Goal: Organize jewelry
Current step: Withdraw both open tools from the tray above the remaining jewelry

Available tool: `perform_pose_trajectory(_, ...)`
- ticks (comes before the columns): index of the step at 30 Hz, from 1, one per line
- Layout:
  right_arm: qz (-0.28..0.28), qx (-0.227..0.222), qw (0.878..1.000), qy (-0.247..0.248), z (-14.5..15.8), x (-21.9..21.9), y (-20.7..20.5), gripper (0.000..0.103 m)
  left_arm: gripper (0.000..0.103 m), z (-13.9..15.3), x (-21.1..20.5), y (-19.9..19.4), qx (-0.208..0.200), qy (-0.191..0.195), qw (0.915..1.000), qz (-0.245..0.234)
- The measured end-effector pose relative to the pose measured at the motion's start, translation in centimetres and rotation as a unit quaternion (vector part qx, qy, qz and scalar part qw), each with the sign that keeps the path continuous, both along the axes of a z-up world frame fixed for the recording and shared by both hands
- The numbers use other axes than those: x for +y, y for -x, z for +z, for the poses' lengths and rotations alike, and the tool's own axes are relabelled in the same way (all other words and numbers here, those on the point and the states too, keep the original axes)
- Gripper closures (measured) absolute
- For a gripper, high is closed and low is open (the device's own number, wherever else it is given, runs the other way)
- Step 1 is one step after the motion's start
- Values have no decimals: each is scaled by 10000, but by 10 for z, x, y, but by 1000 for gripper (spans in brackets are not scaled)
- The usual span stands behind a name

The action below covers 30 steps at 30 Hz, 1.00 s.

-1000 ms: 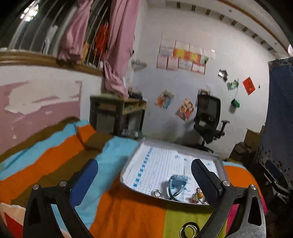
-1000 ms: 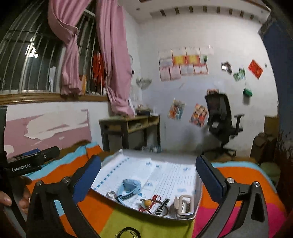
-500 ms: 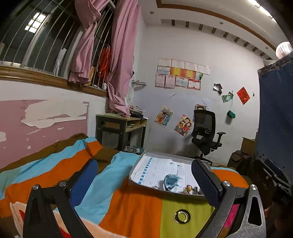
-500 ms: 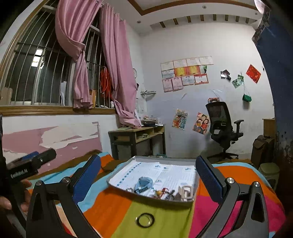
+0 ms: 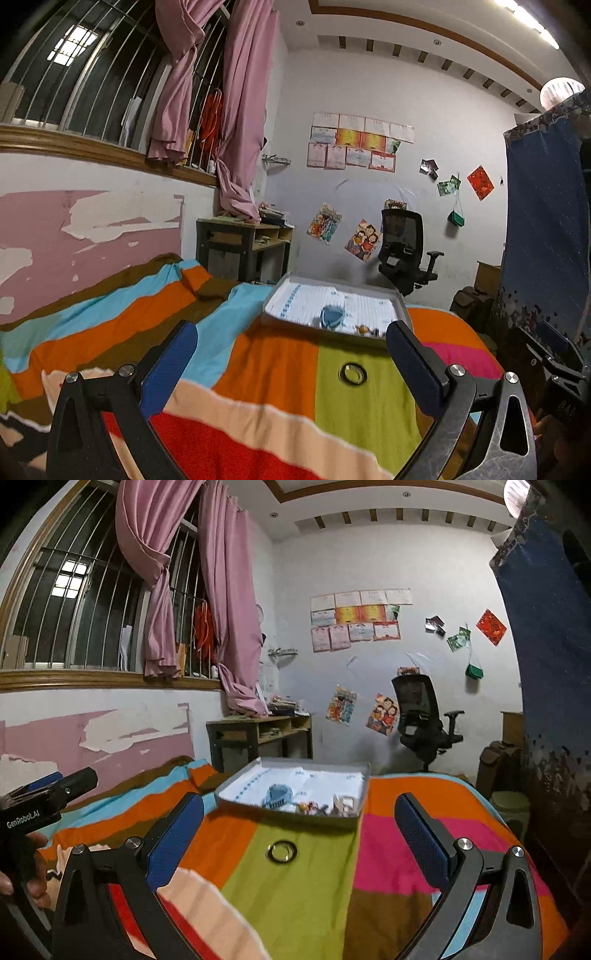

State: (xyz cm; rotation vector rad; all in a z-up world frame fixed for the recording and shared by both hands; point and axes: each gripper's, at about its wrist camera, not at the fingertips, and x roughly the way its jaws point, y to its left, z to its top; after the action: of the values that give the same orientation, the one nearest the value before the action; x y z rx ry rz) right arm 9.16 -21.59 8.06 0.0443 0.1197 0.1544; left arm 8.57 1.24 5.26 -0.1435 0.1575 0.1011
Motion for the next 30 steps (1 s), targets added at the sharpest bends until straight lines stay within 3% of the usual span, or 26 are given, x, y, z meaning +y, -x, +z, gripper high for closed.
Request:
perform_pose_trajectory(8,-101,395,9991,-94,-23,-9,40,1,0,-22,3,40,164,108,9998,19)
perform_pose_trajectory(14,-107,518,9986,-56,-33,-6,58,1,0,-37,5,62,354,-40,9994,-15)
perform_pose_trajectory(21,-158,670,9976,39,-38,-6,60,1,0,-43,2,69,477,-151,9987,-64)
perform_pose_trajectory(30,-156,553,9983,-7,-32,-4,60,1,0,-41,-1,70,447,-184,9988,-96)
